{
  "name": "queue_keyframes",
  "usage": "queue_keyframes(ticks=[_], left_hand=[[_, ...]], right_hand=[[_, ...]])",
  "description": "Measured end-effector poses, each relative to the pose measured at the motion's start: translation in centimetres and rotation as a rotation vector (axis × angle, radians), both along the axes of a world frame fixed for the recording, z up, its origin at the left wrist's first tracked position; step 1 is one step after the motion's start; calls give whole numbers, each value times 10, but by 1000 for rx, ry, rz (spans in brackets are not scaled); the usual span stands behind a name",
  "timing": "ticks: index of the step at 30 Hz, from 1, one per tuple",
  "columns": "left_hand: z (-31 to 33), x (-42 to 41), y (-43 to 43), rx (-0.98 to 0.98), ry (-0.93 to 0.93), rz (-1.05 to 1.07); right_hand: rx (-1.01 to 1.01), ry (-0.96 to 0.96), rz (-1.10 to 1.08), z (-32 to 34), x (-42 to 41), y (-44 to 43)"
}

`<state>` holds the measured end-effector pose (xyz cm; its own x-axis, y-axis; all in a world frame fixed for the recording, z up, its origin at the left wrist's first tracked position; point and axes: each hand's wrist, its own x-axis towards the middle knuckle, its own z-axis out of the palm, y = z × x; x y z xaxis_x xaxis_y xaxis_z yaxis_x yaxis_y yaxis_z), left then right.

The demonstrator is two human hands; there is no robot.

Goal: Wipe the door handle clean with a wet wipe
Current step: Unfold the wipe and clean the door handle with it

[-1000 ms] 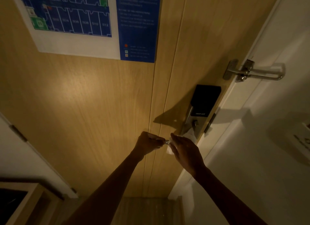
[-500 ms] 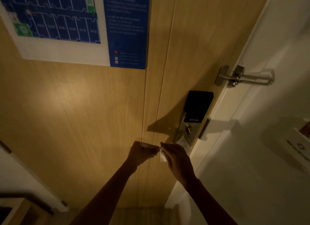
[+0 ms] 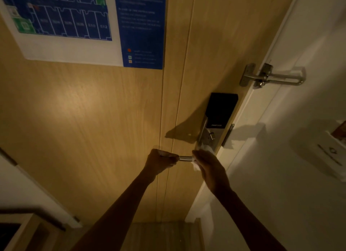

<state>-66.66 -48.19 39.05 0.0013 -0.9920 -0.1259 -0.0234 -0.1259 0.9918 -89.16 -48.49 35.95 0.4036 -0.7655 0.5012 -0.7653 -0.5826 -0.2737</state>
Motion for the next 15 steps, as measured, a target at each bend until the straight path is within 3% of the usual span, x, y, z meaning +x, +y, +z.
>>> queue_keyframes(ticks=[3,8,15], left_hand=[[1,-2,2,-4,30,17],[-1,0,1,-5,-61,17],[3,-2,0,15,-69,14]], right_hand=[[-2,-20,-49,0,-17,1],[17,-23,-6,-11,26,5],[39,-31,-77,-7,-21,0]])
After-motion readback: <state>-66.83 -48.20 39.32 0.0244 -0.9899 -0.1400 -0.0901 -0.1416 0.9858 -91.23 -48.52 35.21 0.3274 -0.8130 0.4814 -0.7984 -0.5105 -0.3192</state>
